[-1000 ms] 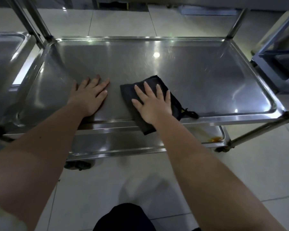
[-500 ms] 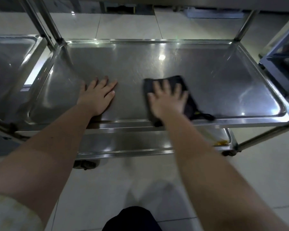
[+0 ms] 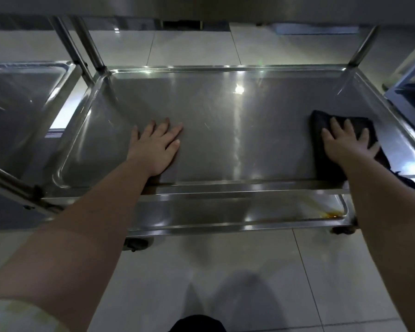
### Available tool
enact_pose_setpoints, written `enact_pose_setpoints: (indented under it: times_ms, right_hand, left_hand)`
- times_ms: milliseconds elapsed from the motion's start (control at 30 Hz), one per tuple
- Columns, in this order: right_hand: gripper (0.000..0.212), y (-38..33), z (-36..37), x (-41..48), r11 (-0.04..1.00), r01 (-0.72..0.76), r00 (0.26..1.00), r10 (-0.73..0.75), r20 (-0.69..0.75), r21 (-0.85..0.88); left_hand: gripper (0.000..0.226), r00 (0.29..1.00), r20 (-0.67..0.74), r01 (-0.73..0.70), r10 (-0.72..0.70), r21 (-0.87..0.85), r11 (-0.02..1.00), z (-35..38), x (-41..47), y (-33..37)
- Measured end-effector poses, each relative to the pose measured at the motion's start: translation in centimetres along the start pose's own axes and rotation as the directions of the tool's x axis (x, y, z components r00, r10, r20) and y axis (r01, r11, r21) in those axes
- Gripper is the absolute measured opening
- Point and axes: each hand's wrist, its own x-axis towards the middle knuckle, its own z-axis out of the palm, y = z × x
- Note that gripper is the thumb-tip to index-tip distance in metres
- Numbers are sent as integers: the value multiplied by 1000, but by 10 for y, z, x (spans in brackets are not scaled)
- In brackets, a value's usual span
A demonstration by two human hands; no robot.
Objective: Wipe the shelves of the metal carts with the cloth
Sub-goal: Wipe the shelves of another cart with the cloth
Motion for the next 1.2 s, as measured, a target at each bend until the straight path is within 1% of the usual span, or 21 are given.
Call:
enact_pose_setpoints:
  times_ms: [67,100,133,233,267,333,367,400,467,500,533,567,633,700,767,833,900,933,1067,1133,1200]
  right_hand:
    - [59,-30,9,-13,1000,-12,1000,12,-26,1]
    - [59,-57,17,-24,999,41,998,-41,-37,-13]
    - [60,-89,26,-39,991,132,990,-133,-38,-29]
    - [59,-191,60,-105,906,419,908,-420,10,-61]
    - [58,-218,70,-129,875,479,878,-478,31,-67]
    - [57,-247,79,-158,847,530,847,-525,82,-50]
    - [57,-249,76,-162,838,545,834,-542,97,-1]
    - [56,-242,68,-159,823,562,821,-567,68,75]
    - [54,-210,46,-138,765,615,788,-607,-103,190]
    - [53,-191,37,-122,752,636,771,-620,-142,173]
    - [51,-171,31,-105,754,645,764,-632,-130,128]
    - [51,-151,28,-91,772,632,775,-628,-72,72]
    - [50,-124,31,-74,830,557,828,-557,66,22]
    - [49,-114,40,-69,845,535,843,-533,74,-9]
    - [50,-113,49,-67,831,555,832,-553,38,-45]
    - [51,-112,51,-65,828,560,828,-559,35,-34]
    - [52,-111,50,-63,834,552,833,-551,47,-14]
    - [53,-111,49,-62,836,548,836,-547,48,-22]
    - [56,-115,52,-70,832,546,837,-547,14,-99]
    - [56,-119,55,-75,835,537,841,-540,4,-124]
    - [56,-122,58,-78,835,531,844,-537,3,-146]
  left_hand:
    - [50,1000,-4,-5,6,9,1000,1,1,1]
    - [50,1000,-5,-6,6,14,1000,2,1,1]
    - [50,1000,-5,-7,7,15,1000,2,1,-1]
    - [49,1000,17,-4,4,8,1000,1,2,-4]
    - [50,1000,29,5,-5,9,1000,-1,2,-5]
    - [51,999,39,16,-16,6,1000,-4,1,-3]
    - [50,1000,22,22,-21,-21,1000,-7,-2,-2]
    - [50,999,-26,27,-28,-66,997,-11,-5,-2]
    - [49,978,-200,31,-60,-144,989,-18,-8,2]
    - [50,961,-267,35,-76,-156,987,-22,-9,9]
    - [51,955,-287,31,-74,-149,988,-25,-7,19]
    - [53,965,-259,16,-49,-128,992,-27,-4,35]
    - [58,995,-97,18,-29,-116,993,-23,5,82]
    - [60,992,59,117,-111,-118,986,-10,11,128]
    - [61,972,114,217,-206,-88,972,2,13,148]
    - [64,975,105,200,-194,-59,978,6,9,131]
    - [67,987,60,151,-150,-23,988,3,5,88]
    - [67,987,43,158,-158,-6,987,-1,3,60]
    - [63,947,78,312,-313,16,950,-14,-13,-47]
    - [60,935,100,340,-341,20,940,-14,-16,-61]
    - [58,940,91,329,-329,12,944,-12,-10,-42]
